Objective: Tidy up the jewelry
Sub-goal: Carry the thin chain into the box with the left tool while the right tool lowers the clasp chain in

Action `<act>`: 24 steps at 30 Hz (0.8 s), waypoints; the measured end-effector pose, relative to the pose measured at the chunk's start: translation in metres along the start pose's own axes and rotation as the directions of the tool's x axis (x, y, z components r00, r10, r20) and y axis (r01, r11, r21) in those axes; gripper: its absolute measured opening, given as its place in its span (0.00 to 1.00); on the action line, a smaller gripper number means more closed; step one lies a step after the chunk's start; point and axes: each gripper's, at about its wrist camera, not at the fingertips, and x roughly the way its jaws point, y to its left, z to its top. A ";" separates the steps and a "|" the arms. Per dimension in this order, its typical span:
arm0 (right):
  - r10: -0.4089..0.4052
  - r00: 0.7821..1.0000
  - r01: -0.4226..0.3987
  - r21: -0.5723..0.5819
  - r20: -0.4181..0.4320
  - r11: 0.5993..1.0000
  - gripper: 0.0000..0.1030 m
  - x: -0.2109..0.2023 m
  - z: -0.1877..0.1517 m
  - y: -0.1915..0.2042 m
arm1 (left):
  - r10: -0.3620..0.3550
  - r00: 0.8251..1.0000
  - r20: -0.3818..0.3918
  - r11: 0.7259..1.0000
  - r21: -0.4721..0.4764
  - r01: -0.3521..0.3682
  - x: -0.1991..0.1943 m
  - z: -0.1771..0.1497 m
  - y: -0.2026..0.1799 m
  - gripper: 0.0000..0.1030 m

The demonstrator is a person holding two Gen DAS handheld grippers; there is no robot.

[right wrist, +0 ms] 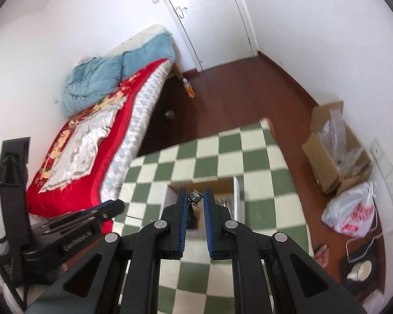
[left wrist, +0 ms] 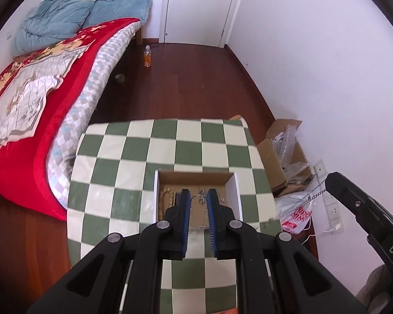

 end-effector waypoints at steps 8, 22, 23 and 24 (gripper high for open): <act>0.008 1.000 -0.009 -0.029 -0.010 1.000 0.12 0.016 0.037 0.015 | 0.002 1.000 0.001 1.000 0.016 -0.002 0.008 0.030 -0.002 0.10; -0.022 0.985 0.013 -0.049 -0.173 0.999 0.12 0.111 0.030 0.012 | 0.029 0.993 -0.114 0.999 -0.014 -0.031 0.076 0.036 0.020 0.10; -0.029 0.982 0.020 -0.051 -0.186 0.998 0.12 0.120 0.029 0.011 | 0.035 0.992 -0.121 0.999 -0.013 -0.037 0.080 0.035 0.022 0.10; -0.036 0.980 0.026 -0.056 -0.195 0.998 0.12 0.126 0.028 0.012 | 0.045 0.991 -0.129 0.999 -0.013 -0.047 0.086 0.034 0.024 0.10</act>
